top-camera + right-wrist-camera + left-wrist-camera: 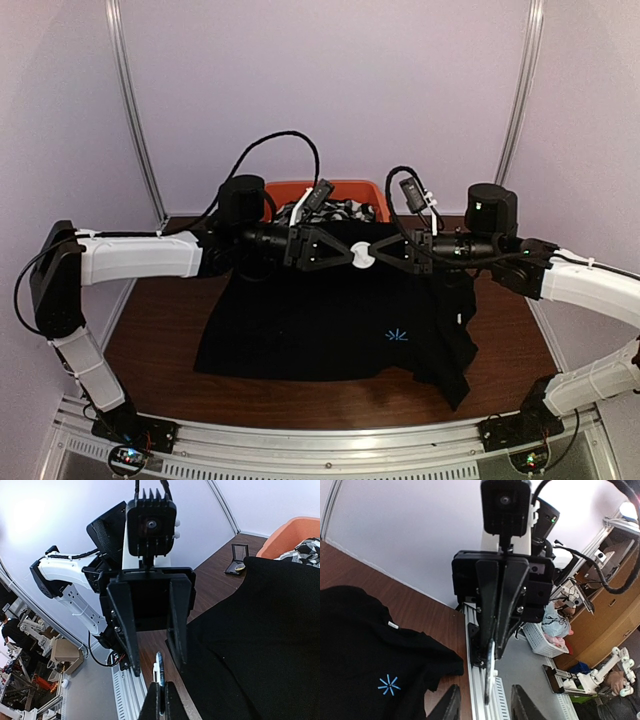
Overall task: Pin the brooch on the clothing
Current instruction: Pass from the left arm to the right, then open the brooch at the center of the board.
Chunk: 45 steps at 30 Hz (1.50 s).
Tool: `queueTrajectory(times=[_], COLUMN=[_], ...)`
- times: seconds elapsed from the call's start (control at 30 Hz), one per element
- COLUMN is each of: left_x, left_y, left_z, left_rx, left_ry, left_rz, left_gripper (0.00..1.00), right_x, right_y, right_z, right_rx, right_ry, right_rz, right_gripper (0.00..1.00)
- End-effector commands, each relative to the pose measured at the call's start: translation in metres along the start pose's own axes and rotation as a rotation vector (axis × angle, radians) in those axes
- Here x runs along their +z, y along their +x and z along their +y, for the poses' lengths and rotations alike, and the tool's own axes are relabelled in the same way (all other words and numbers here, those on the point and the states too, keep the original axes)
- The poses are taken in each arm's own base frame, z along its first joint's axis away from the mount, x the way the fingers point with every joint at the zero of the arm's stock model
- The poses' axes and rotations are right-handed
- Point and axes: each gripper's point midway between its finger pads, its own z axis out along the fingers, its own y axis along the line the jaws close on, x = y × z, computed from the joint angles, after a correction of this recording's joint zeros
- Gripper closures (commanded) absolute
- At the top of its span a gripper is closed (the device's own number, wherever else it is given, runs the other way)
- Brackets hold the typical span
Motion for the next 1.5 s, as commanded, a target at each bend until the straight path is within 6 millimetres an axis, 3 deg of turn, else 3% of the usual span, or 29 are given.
queueTrajectory(times=[0.0,0.07,0.33,0.6,0.97,1.47], left_x=[-0.005,-0.008,-0.017,-0.012,-0.004,0.001], left_y=[-0.015,-0.015,-0.008,0.002,0.013,0.014], left_z=[-0.009,-0.005,0.016,0.004,0.006,0.012], left_rx=[0.104,0.151,0.257,0.324,0.355,0.308], left_ry=[-0.063,-0.124,-0.278,-0.231,-0.221,-0.218], left_rz=[0.024,0.057,0.158,0.237,0.257,0.238], left_gripper=[0.58,0.52,0.51,0.48,0.45,0.62], right_x=[-0.004,-0.005,0.001,0.009,0.015,0.018], right_y=[-0.009,-0.009,0.007,0.008,0.01,0.014], right_z=[-0.001,-0.002,0.003,0.005,0.008,0.005], right_rx=[0.016,0.038,0.12,0.223,0.257,0.266], right_ry=[0.027,0.032,-0.004,-0.059,-0.096,-0.088], right_rz=[-0.031,-0.029,0.056,0.064,0.077,0.096], right_gripper=[1.0,1.0,1.0,1.0,1.0,1.0])
